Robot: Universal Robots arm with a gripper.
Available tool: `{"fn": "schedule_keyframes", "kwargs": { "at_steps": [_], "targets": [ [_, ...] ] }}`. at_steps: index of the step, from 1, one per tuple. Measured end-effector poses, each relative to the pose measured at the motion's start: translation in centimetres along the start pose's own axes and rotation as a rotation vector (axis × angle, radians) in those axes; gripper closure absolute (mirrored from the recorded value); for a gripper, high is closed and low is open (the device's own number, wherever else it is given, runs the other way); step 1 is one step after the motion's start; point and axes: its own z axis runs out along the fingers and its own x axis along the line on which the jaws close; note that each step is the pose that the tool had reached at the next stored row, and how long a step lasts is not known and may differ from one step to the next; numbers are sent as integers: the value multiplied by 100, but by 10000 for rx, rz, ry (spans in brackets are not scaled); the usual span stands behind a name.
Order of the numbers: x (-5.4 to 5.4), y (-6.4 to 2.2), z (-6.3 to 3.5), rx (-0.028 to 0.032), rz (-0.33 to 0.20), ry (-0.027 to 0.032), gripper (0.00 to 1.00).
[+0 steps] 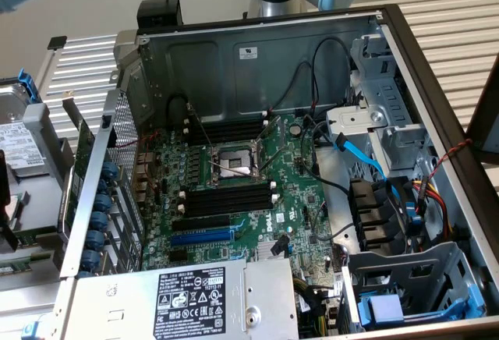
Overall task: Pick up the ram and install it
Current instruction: 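Pick up the ram and move it above insertion slot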
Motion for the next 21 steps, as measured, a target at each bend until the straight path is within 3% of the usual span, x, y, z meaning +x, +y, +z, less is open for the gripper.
{"fn": "schedule_keyframes", "kwargs": {
  "at_steps": [5,15,21],
  "targets": [
    [-15,-1,2,-10,-439,10,89],
    [1,0,1,-16,-455,11,89],
    [4,-1,1,-62,-489,15,89]
  ]
}}
